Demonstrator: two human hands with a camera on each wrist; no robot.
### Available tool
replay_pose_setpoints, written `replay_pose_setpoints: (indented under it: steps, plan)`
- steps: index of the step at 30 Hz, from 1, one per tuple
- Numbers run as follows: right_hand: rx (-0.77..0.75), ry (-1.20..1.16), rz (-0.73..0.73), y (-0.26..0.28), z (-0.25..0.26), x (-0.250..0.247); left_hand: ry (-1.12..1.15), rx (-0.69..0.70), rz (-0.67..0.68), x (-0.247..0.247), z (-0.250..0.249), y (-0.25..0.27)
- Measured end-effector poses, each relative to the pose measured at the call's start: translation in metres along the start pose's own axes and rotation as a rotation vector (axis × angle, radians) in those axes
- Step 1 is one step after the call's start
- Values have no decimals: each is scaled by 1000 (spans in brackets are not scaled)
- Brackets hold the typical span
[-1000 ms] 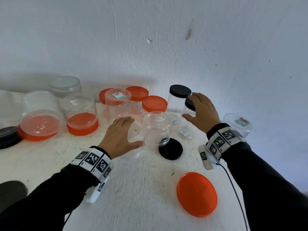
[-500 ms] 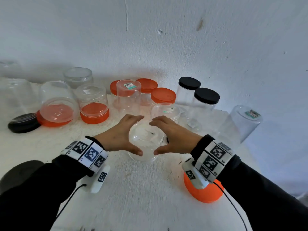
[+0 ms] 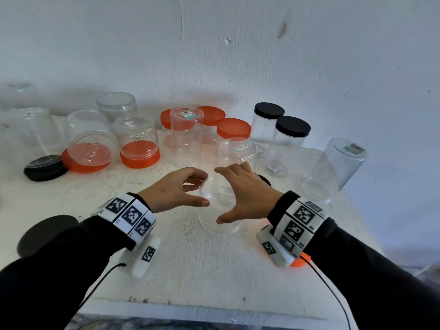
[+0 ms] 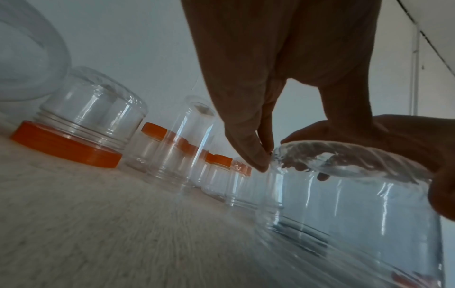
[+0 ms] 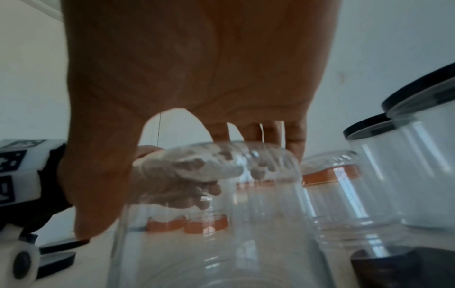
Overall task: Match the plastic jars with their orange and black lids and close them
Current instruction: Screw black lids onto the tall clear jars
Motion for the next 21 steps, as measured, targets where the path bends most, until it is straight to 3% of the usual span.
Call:
replay_pose_setpoints:
  steps: [5,10,16,21]
  plan:
    - [45,-88,-112,32,-18,-21,-1,31,-20,1,-11,0]
    - [148,-118,-184,81,-50,-48,-168,183,-32,26,-25,-13]
    - [409,-48,-202,147,-95,-55,-377,434,283,103,-50,-30]
    - [555,-42,-195,190,-117,-42,-611,488,551,160,-56,-37]
Point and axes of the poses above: each hand's wrist, its own y-axis away from the middle knuckle, its own x-axis out of the palm, z = x × y, the point moved 6 cm from there along -y, towards the middle knuckle, and after that the axes turned 6 degrees about y, right-handed, at the moved point
